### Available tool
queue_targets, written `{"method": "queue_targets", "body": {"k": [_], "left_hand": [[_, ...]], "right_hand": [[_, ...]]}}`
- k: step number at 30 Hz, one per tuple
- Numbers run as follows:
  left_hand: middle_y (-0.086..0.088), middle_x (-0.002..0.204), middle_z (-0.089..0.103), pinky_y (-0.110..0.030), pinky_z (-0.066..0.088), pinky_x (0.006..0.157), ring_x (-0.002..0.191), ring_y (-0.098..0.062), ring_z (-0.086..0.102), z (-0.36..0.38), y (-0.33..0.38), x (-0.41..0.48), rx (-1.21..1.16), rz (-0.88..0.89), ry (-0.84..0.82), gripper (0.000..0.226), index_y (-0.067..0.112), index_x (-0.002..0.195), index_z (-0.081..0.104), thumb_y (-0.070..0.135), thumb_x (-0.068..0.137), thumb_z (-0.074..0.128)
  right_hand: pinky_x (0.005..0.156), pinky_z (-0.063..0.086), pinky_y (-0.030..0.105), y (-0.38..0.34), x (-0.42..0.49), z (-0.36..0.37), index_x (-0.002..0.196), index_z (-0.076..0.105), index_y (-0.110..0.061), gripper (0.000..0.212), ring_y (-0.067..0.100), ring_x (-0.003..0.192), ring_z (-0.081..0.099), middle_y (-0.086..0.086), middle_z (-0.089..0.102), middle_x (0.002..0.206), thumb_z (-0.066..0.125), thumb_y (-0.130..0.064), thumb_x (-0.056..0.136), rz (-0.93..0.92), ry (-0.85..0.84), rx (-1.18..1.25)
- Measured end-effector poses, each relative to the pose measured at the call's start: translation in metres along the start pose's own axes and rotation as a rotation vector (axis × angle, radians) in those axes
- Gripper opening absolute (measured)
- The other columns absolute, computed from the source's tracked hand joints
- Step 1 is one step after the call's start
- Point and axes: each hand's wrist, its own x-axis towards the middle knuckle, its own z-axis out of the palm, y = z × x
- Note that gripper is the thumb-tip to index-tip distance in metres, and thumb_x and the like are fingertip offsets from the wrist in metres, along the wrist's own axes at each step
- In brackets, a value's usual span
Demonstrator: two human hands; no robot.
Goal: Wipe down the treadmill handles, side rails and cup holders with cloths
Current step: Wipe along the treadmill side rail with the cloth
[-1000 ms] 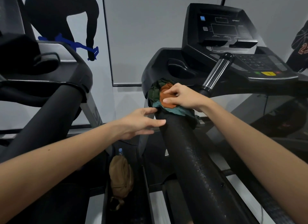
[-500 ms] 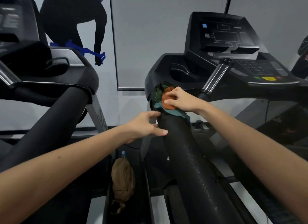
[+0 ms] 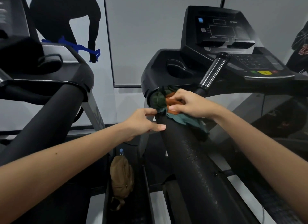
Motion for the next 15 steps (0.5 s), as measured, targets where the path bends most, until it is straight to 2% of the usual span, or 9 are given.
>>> {"method": "queue_targets", "body": {"k": [1, 3, 4, 6, 9, 12, 15], "left_hand": [[0.004, 0.142, 0.044, -0.019, 0.05, 0.078, 0.114, -0.016, 0.056, 0.001, -0.001, -0.001, 0.013, -0.004, 0.002, 0.072, 0.012, 0.141, 0.039, 0.009, 0.077, 0.073], [0.003, 0.144, 0.039, -0.025, 0.049, 0.087, 0.12, -0.018, 0.052, 0.003, -0.004, -0.001, 0.039, -0.003, 0.001, 0.073, 0.013, 0.143, 0.033, 0.012, 0.081, 0.07], [0.003, 0.145, 0.039, -0.03, 0.047, 0.094, 0.122, -0.018, 0.05, 0.005, -0.007, -0.002, 0.058, 0.004, 0.001, 0.073, 0.015, 0.144, 0.032, 0.015, 0.082, 0.07], [0.002, 0.141, 0.045, -0.034, 0.041, 0.105, 0.124, -0.018, 0.05, 0.003, -0.009, -0.001, 0.115, 0.034, 0.008, 0.072, 0.019, 0.143, 0.035, 0.022, 0.08, 0.071], [0.005, 0.137, 0.049, -0.027, 0.035, 0.105, 0.12, -0.014, 0.053, -0.001, -0.008, -0.003, 0.176, 0.053, 0.008, 0.072, 0.019, 0.141, 0.038, 0.028, 0.078, 0.072], [0.004, 0.147, 0.037, -0.038, 0.036, 0.109, 0.128, -0.019, 0.047, 0.0, -0.011, -0.004, 0.211, 0.094, 0.002, 0.072, 0.02, 0.143, 0.035, 0.031, 0.08, 0.07], [0.005, 0.145, 0.041, -0.041, 0.038, 0.108, 0.129, -0.017, 0.045, 0.0, -0.016, -0.003, 0.197, 0.109, 0.012, 0.07, 0.02, 0.141, 0.039, 0.033, 0.079, 0.071]], "right_hand": [[0.07, 0.032, 0.007, -0.002, 0.013, 0.001, 0.112, 0.058, 0.01, 0.038, 0.033, 0.1, 0.053, 0.027, 0.049, 0.115, 0.057, -0.02, 0.09, 0.014, -0.028, -0.019], [0.095, 0.03, 0.017, -0.005, 0.036, 0.007, 0.135, 0.043, -0.001, 0.058, 0.023, 0.124, 0.041, 0.012, 0.033, 0.136, 0.056, -0.036, 0.09, 0.098, -0.053, -0.06], [0.105, 0.027, 0.024, -0.004, 0.043, 0.011, 0.141, 0.033, -0.004, 0.067, 0.021, 0.13, 0.034, 0.007, 0.025, 0.141, 0.055, -0.041, 0.089, 0.137, -0.063, -0.063], [0.112, 0.024, 0.031, -0.001, 0.049, 0.019, 0.144, 0.027, -0.006, 0.072, 0.021, 0.133, 0.029, 0.005, 0.019, 0.143, 0.054, -0.043, 0.089, 0.16, -0.042, -0.035], [0.098, 0.03, 0.022, 0.001, 0.034, 0.019, 0.137, 0.04, -0.008, 0.059, 0.012, 0.118, 0.039, 0.002, 0.031, 0.134, 0.057, -0.037, 0.089, 0.127, 0.03, 0.048], [0.081, 0.033, 0.015, 0.001, 0.01, 0.012, 0.115, 0.061, -0.011, 0.032, 0.008, 0.101, 0.047, 0.0, 0.044, 0.114, 0.06, -0.028, 0.088, 0.058, 0.094, 0.103], [0.075, 0.035, 0.01, 0.003, -0.016, 0.007, 0.103, 0.067, -0.01, 0.019, 0.007, 0.087, 0.05, -0.002, 0.051, 0.097, 0.061, -0.018, 0.087, -0.005, 0.13, 0.021]]}}
